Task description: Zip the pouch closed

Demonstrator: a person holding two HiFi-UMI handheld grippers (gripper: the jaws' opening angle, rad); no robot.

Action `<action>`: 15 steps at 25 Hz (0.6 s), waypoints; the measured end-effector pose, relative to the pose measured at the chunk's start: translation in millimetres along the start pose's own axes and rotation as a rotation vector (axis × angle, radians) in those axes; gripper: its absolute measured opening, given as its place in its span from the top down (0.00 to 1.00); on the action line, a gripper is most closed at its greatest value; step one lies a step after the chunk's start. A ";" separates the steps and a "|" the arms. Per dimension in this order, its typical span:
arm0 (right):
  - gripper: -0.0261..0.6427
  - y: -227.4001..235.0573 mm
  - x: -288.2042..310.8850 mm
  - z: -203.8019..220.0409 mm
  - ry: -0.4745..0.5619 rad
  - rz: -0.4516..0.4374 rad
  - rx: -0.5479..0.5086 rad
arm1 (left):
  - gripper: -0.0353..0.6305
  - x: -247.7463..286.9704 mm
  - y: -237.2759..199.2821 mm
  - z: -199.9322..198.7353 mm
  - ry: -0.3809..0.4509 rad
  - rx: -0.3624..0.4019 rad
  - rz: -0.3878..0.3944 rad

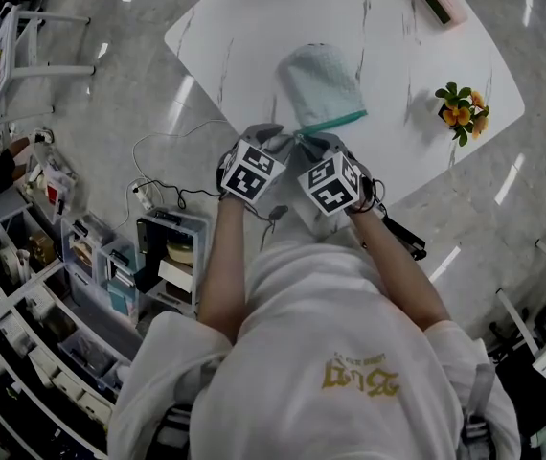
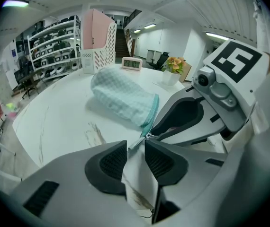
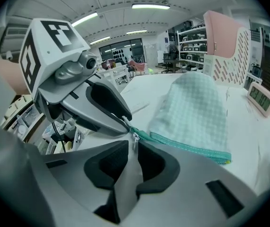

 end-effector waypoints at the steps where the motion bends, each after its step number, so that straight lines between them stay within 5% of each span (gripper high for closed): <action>1: 0.85 0.0 1.1 -0.2 -0.004 0.004 -0.005 | 0.74 0.0 0.0 -0.2 0.000 0.003 -0.003; 10: 0.94 2.4 3.2 -1.8 -0.015 0.020 -0.013 | 0.88 -0.2 2.7 -1.1 -0.020 0.045 -0.026; 15: 0.94 5.7 2.3 -1.9 -0.020 0.023 -0.013 | 0.89 -0.8 3.1 2.8 -0.007 -0.003 -0.015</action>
Point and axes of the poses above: the fingertips, and each gripper's own axes: x forward along the fingers, y to its right, z out of its underside, the point moved 7 cm from there along -x, backward along the fingers, and after that the axes turned 9 degrees about y, right-handed, at the moved point
